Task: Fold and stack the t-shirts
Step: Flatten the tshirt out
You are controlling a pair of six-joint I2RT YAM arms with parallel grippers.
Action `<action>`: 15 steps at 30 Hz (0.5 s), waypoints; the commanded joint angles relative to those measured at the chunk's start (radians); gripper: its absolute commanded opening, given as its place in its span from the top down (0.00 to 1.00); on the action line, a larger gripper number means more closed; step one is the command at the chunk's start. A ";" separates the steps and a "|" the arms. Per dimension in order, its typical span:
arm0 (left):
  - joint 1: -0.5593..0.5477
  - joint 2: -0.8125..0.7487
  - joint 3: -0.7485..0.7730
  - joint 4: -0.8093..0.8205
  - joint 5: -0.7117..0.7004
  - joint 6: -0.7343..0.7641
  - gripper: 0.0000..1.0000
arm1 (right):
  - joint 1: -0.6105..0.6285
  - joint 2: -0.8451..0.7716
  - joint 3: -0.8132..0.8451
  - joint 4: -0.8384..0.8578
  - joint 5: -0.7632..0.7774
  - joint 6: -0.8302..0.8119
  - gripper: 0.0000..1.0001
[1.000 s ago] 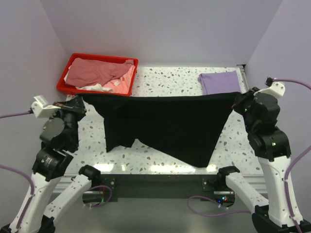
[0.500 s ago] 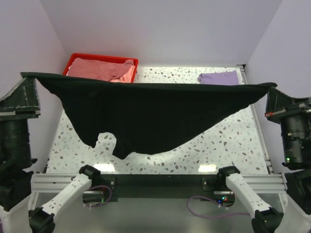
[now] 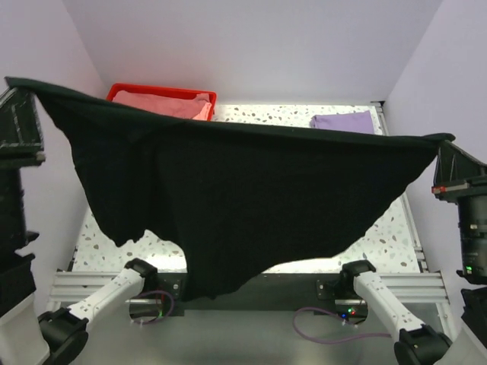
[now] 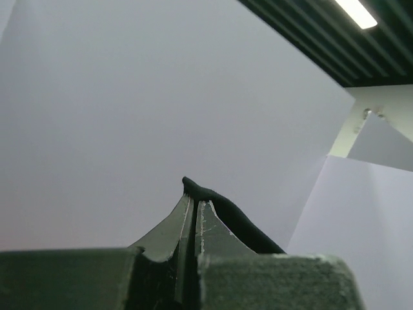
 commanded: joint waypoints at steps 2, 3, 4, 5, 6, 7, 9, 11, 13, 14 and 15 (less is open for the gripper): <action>0.006 0.117 -0.069 0.065 -0.163 0.113 1.00 | -0.006 0.068 -0.087 0.007 0.138 -0.052 1.00; 0.008 0.151 -0.104 0.073 -0.211 0.136 1.00 | -0.006 0.076 -0.143 0.013 0.146 -0.050 1.00; 0.006 0.170 -0.184 0.100 -0.232 0.156 1.00 | -0.005 0.099 -0.178 0.037 0.164 -0.049 1.00; 0.008 0.191 -0.225 0.114 -0.256 0.168 1.00 | -0.006 0.111 -0.220 0.053 0.173 -0.044 1.00; 0.008 0.246 -0.267 0.143 -0.325 0.184 1.00 | -0.006 0.127 -0.311 0.073 0.190 -0.044 1.00; 0.008 0.280 -0.352 0.161 -0.356 0.194 1.00 | -0.008 0.163 -0.367 0.124 0.202 -0.046 1.00; 0.008 0.390 -0.448 0.248 -0.402 0.228 1.00 | -0.006 0.215 -0.519 0.159 0.224 -0.026 1.00; 0.009 0.473 -0.558 0.278 -0.381 0.224 1.00 | -0.006 0.297 -0.663 0.234 0.209 -0.005 1.00; 0.009 0.597 -0.635 0.329 -0.323 0.205 1.00 | -0.008 0.352 -0.738 0.318 0.196 -0.003 1.00; 0.009 0.637 -0.652 0.339 -0.307 0.178 1.00 | -0.008 0.413 -0.792 0.341 0.201 0.005 1.00; 0.009 0.712 -0.669 0.370 -0.280 0.167 1.00 | -0.011 0.443 -0.811 0.365 0.202 0.000 1.00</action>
